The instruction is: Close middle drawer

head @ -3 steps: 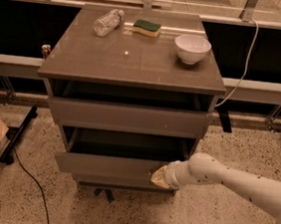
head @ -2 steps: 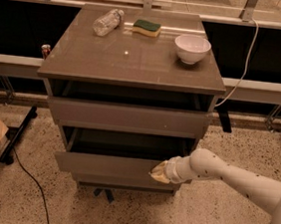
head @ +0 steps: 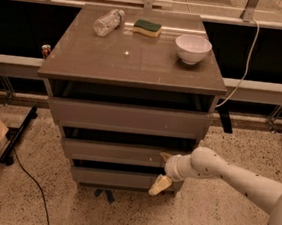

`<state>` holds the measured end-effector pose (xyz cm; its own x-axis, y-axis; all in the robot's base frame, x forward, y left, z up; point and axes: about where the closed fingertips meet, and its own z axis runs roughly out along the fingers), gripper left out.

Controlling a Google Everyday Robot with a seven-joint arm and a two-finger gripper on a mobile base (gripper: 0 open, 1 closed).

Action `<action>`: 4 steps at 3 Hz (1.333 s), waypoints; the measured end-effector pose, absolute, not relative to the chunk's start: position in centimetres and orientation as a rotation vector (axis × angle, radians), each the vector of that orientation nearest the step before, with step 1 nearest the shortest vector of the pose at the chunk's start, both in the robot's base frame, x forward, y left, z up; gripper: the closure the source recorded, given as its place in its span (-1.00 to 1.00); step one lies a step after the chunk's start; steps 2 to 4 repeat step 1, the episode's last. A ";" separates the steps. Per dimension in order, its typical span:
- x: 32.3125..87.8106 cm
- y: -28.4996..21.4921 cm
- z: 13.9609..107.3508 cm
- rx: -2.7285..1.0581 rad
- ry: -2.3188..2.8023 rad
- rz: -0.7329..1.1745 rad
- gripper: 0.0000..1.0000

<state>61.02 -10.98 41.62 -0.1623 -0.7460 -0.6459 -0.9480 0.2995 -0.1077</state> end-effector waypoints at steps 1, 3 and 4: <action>61.0 -11.0 41.6 -1.503 1.968 0.432 -1.00; 61.0 -11.0 41.6 -1.503 1.968 0.432 -1.00; 61.0 -11.0 41.6 -1.503 1.968 0.432 -1.00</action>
Offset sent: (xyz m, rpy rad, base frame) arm 0.0000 0.0000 0.0000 0.0000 0.0000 0.0000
